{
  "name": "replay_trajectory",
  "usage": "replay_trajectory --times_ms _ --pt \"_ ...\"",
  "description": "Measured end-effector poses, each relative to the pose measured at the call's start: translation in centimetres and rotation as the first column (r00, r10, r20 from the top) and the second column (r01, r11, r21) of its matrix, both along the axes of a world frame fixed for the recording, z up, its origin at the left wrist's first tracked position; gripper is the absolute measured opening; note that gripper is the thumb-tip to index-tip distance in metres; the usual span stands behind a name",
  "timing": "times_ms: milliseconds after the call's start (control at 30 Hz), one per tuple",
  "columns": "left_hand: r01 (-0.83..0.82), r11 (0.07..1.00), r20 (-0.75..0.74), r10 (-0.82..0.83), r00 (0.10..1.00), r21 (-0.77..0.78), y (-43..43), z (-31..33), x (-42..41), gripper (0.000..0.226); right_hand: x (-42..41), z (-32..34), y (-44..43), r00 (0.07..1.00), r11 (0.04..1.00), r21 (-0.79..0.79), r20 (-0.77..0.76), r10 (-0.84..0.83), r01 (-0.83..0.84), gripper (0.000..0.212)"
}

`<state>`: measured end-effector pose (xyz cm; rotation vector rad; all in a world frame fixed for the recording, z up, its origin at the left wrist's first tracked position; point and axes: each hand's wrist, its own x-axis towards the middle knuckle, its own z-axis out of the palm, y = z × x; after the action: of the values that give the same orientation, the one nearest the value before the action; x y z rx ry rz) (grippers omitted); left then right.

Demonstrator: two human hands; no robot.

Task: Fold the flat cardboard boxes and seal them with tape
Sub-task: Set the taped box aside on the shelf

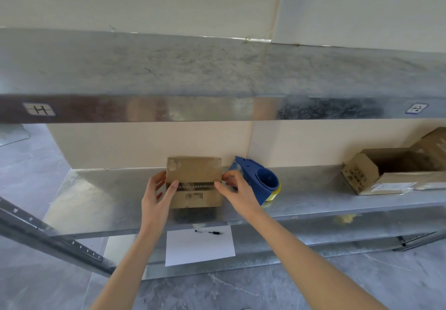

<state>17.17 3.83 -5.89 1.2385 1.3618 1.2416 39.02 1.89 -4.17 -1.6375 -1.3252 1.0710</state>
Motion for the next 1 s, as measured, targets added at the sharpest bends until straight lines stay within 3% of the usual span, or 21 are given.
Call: replay_trajectory --times_ms 100,200,300,500,600,700,900,1000 --pt "0.049 0.999 0.057 -0.049 0.997 -0.007 -0.1 0.7 -0.4 0.057 -0.4 0.4 -0.1 0.993 1.0 0.005 -0.118 -0.001 0.002 0.036" --pt "0.081 0.997 0.024 -0.081 0.996 0.0 -0.4 1.0 -0.8 0.065 -0.8 0.8 -0.1 0.975 1.0 0.009 -0.22 0.023 -0.022 0.063" --pt "0.082 0.997 -0.044 -0.082 0.996 0.007 -0.6 1.0 -1.1 0.059 -1.2 0.8 0.1 0.975 1.0 0.0 -0.219 0.026 -0.027 0.081" --pt "0.05 0.999 -0.169 -0.049 0.984 0.005 -0.5 0.4 -1.6 0.049 -1.9 0.4 0.5 1.0 1.0 0.03 -0.022 0.01 -0.009 0.053" --pt "0.07 0.997 -0.123 -0.072 0.99 -0.019 -0.6 0.7 -1.7 0.056 -2.0 0.3 0.6 1.0 0.999 0.034 0.013 0.011 -0.011 0.059" --pt "0.112 0.994 -0.055 -0.111 0.992 0.014 -0.9 0.9 -1.8 0.049 -2.2 0.2 0.5 0.999 0.998 0.063 0.049 0.01 -0.013 0.067" --pt "0.307 0.951 -0.323 -0.279 0.904 0.037 -1.3 0.0 -2.3 0.048 -1.3 -0.5 0.3 0.943 0.98 0.121 0.312 0.113 -0.157 0.052" --pt "0.275 0.961 -0.327 -0.258 0.909 0.006 -1.1 -0.4 -2.5 0.04 -0.9 -0.8 0.4 0.947 0.982 0.084 0.29 0.137 -0.167 0.043"
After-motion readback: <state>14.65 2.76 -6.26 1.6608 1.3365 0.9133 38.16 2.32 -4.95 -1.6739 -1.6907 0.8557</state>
